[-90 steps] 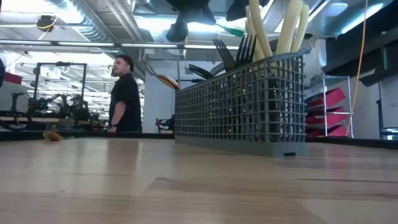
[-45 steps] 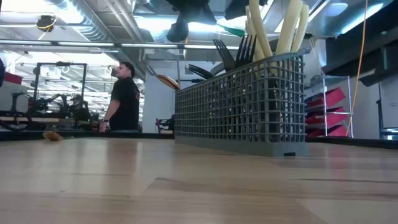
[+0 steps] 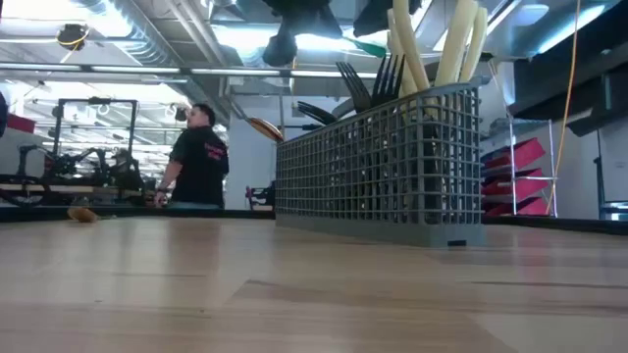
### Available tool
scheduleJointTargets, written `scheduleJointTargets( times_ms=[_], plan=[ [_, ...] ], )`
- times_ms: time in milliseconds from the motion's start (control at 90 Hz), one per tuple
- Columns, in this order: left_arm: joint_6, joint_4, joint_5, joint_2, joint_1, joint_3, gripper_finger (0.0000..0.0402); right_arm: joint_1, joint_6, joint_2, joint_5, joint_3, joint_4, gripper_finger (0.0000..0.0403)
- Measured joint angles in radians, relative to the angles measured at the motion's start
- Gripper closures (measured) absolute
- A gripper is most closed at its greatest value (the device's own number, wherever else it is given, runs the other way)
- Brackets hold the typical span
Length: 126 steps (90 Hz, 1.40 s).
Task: Sort silverware
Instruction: Put the gold spoon into the cutlery rack
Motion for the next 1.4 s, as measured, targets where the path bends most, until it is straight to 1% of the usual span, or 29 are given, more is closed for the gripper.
scheduleJointTargets(
  times_ms=[100, 222, 333, 478, 578, 722, 867, 1022, 1122, 1311, 1400],
  plan=[
    [0.002, 0.001, 0.0, 0.0, -0.001, 0.0, 0.0399, 0.0, 0.0, 0.022, 0.002, -0.001, 0.002, 0.0281],
    [0.02, 0.001, -0.01, 0.0, -0.005, 0.0, 0.0399, 0.001, 0.002, 0.039, 0.043, -0.001, 0.009, 0.0281],
    [0.029, 0.002, -0.017, 0.0, -0.006, 0.0, 0.0399, 0.0, 0.006, 0.037, 0.043, -0.001, 0.015, 0.029],
    [0.027, -0.001, -0.019, 0.0, -0.005, 0.0, 0.0399, 0.001, 0.045, 0.02, -0.012, -0.001, 0.016, 0.0304],
    [0.028, 0.0, -0.019, 0.0, -0.005, 0.0, 0.0399, 0.001, 0.05, 0.004, -0.029, -0.001, 0.009, 0.0307],
    [0.031, -0.003, -0.02, 0.0, -0.005, 0.0, 0.0399, 0.0, -0.008, -0.003, -0.004, -0.001, 0.04, 0.0307],
    [0.032, -0.032, -0.021, 0.0, -0.007, 0.0, 0.0399, 0.0, -0.033, -0.003, -0.029, -0.001, 0.081, 0.0307],
    [0.043, -0.034, -0.021, 0.0, -0.007, 0.0, 0.0399, -0.028, -0.046, 0.012, 0.013, 0.0, 0.045, 0.0307],
    [0.048, -0.034, -0.021, 0.0, -0.008, 0.0, 0.0399, -0.05, -0.028, 0.031, -0.01, 0.0, 0.014, 0.0307],
    [0.051, -0.046, -0.021, 0.0, -0.011, 0.0, 0.0399, -0.054, -0.031, 0.052, -0.013, 0.0, 0.011, 0.0308],
    [0.051, -0.046, -0.027, 0.0, -0.012, 0.0, 0.0399, -0.053, -0.048, 0.053, -0.066, 0.0, 0.01, 0.0312]
  ],
)
